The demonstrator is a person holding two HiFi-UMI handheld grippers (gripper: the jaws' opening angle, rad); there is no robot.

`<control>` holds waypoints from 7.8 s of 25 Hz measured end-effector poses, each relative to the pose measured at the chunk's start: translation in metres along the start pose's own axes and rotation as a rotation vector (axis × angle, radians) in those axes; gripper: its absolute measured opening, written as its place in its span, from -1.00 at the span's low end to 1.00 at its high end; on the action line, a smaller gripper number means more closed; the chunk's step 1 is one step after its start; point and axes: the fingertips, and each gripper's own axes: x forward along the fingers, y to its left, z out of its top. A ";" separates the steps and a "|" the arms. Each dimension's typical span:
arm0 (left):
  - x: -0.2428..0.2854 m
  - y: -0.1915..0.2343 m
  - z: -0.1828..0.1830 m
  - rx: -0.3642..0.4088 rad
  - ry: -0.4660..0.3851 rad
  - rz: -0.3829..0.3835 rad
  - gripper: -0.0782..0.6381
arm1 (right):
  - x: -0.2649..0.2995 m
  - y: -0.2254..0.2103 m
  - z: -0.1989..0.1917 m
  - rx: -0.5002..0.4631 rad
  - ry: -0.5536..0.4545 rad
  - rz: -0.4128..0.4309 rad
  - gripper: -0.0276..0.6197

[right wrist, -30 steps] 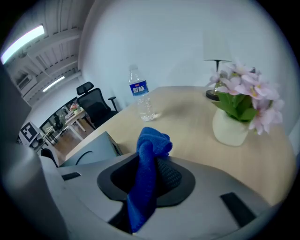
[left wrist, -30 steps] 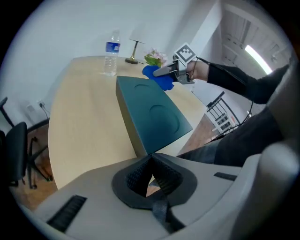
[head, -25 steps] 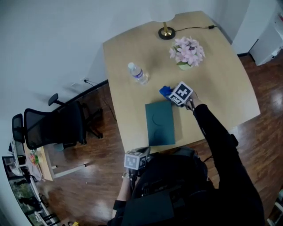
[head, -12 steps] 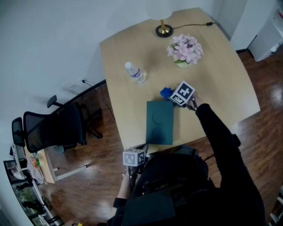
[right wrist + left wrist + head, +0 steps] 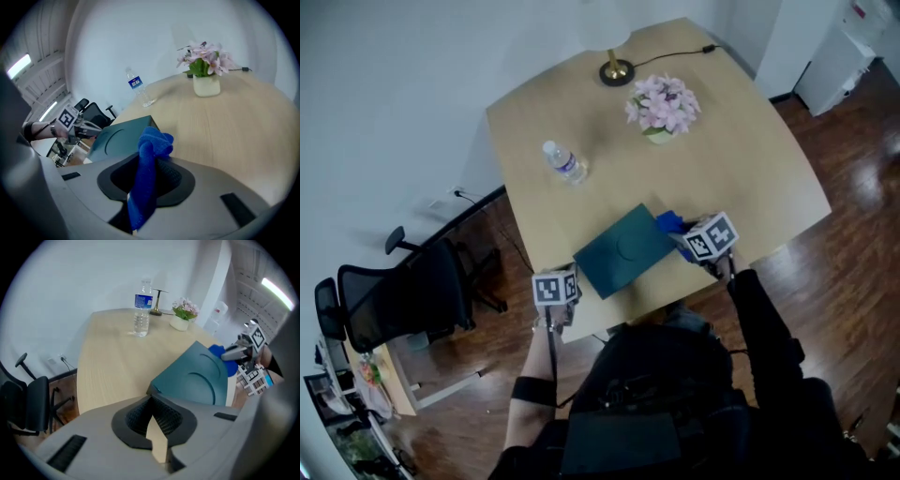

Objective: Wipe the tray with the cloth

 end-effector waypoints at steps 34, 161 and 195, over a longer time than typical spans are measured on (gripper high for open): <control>0.007 -0.114 0.008 0.393 0.173 -0.155 -0.78 | 0.021 -0.004 0.040 0.054 -0.034 0.141 -0.61; -0.123 -0.053 -0.034 0.216 -0.193 -0.162 -0.78 | -0.095 0.032 0.022 0.074 -0.235 -0.385 -0.26; -0.119 -0.049 -0.081 0.175 -0.157 -0.220 -0.78 | -0.042 0.141 -0.066 0.161 -0.155 -0.205 -0.91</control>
